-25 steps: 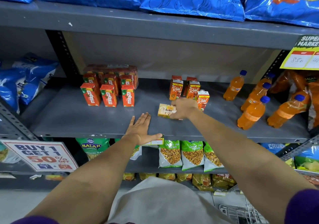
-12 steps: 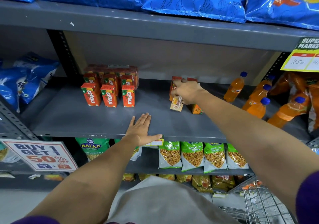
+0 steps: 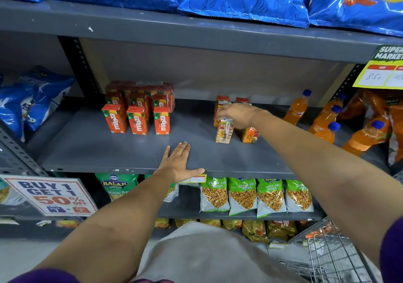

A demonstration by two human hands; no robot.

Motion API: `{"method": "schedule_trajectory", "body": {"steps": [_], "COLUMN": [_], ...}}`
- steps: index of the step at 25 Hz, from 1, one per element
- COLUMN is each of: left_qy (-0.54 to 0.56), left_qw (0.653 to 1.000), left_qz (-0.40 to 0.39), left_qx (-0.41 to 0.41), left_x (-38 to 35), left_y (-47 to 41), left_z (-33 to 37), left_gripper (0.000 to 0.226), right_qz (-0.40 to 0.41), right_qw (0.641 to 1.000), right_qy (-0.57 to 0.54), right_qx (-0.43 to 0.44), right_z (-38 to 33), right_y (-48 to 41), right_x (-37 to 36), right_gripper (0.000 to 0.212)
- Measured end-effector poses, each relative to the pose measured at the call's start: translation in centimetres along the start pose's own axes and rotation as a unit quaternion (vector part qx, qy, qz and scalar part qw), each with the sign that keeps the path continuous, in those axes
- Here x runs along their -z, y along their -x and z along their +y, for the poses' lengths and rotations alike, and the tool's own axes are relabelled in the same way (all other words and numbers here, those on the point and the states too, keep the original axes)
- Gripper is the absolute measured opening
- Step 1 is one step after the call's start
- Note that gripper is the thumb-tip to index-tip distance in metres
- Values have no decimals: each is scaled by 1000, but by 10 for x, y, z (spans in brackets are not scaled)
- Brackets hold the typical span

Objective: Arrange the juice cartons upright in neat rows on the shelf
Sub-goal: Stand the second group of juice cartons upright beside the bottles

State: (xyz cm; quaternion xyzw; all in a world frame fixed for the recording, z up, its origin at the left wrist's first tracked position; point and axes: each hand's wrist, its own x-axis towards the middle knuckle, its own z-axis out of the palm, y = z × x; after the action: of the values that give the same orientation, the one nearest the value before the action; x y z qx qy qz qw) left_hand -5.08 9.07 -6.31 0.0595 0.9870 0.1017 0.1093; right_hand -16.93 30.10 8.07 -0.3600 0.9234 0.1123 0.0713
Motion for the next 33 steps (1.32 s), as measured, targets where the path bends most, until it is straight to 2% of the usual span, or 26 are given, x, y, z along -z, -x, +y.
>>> {"method": "schedule_trajectory", "body": {"steps": [6, 11, 23, 25, 27, 31, 33], "left_qy": [0, 0, -1, 4, 26, 160, 191], "left_qw": [1000, 1000, 1000, 1000, 1000, 987, 981], "left_qz": [-2, -7, -2, 1, 8, 28, 28], "left_qx": [0, 2, 4, 2, -1, 14, 1], "left_x": [1, 3, 2, 1, 5, 30, 42], "left_y": [1, 0, -1, -1, -1, -18, -33], "left_z": [0, 1, 1, 1, 0, 7, 25], "left_gripper": [105, 104, 103, 102, 100, 89, 87], "right_qz": [-2, -20, 41, 62, 66, 73, 99], "right_qw": [992, 991, 983, 979, 976, 968, 962], "right_qy": [-94, -93, -72, -67, -66, -114, -125], "right_qx": [-83, -95, -162, -181, -196, -212, -223], "right_z": [9, 8, 3, 0, -3, 8, 25], "right_y": [-8, -8, -4, -5, -6, 1, 17], "right_x": [-1, 6, 3, 0, -1, 2, 1], "right_gripper": [53, 52, 42, 46, 52, 50, 39]}}
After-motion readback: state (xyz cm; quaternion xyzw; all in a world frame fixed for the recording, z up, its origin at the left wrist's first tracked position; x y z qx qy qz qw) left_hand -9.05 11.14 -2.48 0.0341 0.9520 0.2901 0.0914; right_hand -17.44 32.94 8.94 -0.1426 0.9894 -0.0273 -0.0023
